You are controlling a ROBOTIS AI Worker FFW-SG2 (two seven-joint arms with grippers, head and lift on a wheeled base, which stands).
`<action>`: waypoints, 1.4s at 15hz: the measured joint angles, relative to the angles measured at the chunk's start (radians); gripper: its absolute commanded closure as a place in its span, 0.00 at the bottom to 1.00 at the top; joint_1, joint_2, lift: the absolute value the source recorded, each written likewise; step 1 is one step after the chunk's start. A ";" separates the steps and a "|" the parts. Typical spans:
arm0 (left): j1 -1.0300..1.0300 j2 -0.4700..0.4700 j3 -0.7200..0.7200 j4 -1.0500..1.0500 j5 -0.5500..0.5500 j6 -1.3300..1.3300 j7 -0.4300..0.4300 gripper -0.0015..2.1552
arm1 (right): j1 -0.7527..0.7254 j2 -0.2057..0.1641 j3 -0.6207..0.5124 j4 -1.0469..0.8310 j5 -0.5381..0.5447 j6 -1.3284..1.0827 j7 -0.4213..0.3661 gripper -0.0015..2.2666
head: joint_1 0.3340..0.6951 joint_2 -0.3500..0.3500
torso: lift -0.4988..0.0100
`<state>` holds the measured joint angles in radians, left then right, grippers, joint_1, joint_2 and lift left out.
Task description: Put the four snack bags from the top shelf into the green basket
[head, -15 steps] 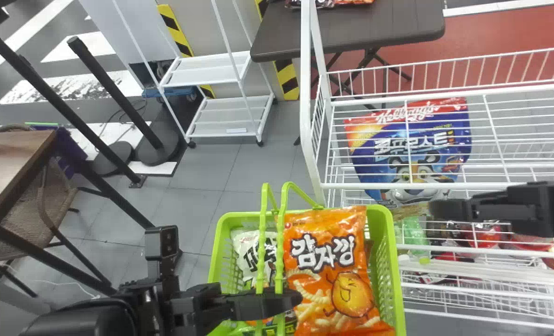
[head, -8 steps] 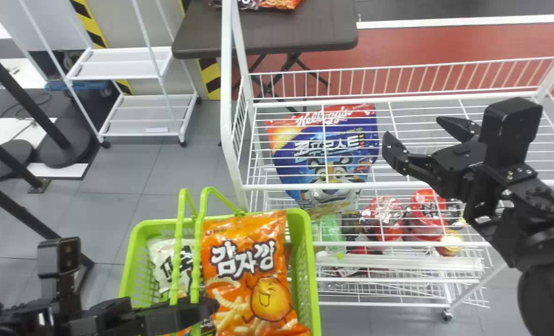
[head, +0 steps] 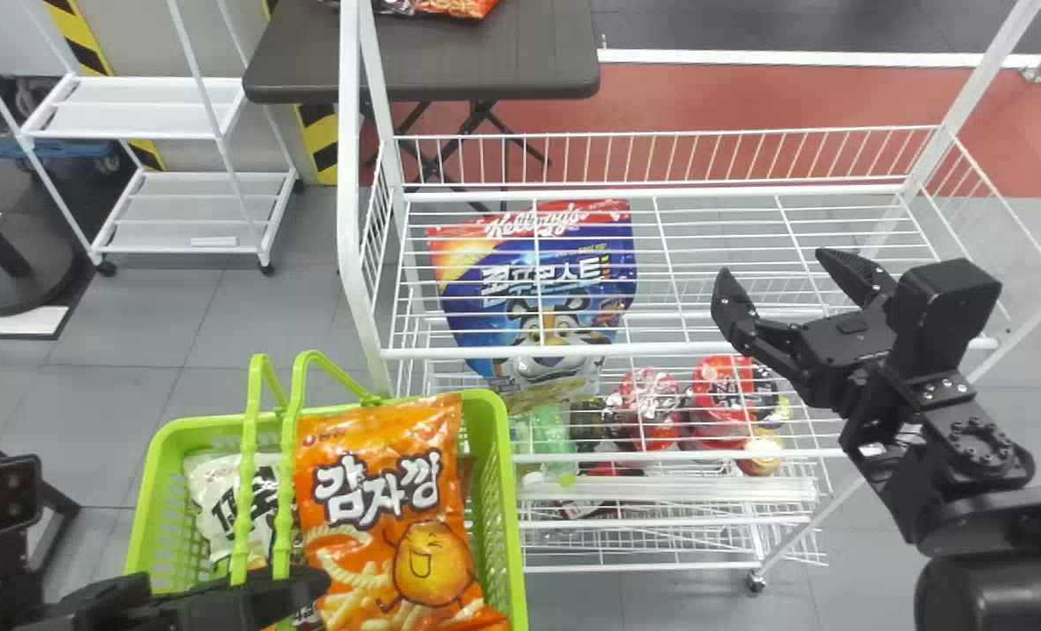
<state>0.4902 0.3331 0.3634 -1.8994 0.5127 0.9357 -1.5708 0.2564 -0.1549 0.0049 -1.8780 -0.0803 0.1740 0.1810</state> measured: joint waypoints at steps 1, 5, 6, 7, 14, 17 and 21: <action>0.001 -0.001 0.002 -0.002 0.000 0.002 0.000 1.00 | 0.006 0.001 -0.005 0.001 -0.002 -0.009 0.000 0.02 | 1.00 0.48 | 0.98; 0.004 -0.003 0.006 -0.004 0.000 0.006 0.000 1.00 | 0.018 0.004 -0.015 0.001 -0.010 -0.018 0.000 0.02 | 1.00 0.47 | 0.98; 0.004 -0.003 0.005 -0.004 0.000 0.006 0.000 1.00 | 0.020 0.004 -0.016 0.001 -0.010 -0.021 0.000 0.02 | 1.00 0.46 | 0.98; 0.004 -0.003 0.005 -0.004 0.000 0.006 0.000 1.00 | 0.022 0.005 -0.016 0.001 -0.011 -0.024 0.002 0.02 | 1.00 0.46 | 0.98; 0.004 -0.005 0.005 -0.003 0.000 0.006 0.000 1.00 | 0.028 0.009 -0.028 0.002 -0.041 -0.020 0.008 0.02 | 1.00 0.46 | 0.98; 0.004 -0.004 0.005 -0.004 0.000 0.006 0.000 1.00 | 0.029 0.009 -0.029 0.002 -0.051 -0.018 0.005 0.02 | 1.00 0.46 | 0.98; 0.005 -0.003 0.005 -0.004 0.000 0.007 0.000 1.00 | 0.029 0.011 -0.030 0.002 -0.053 -0.011 0.002 0.03 | 1.00 0.45 | 0.98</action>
<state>0.4955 0.3298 0.3681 -1.9037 0.5126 0.9425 -1.5708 0.2851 -0.1441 -0.0246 -1.8763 -0.1330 0.1627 0.1826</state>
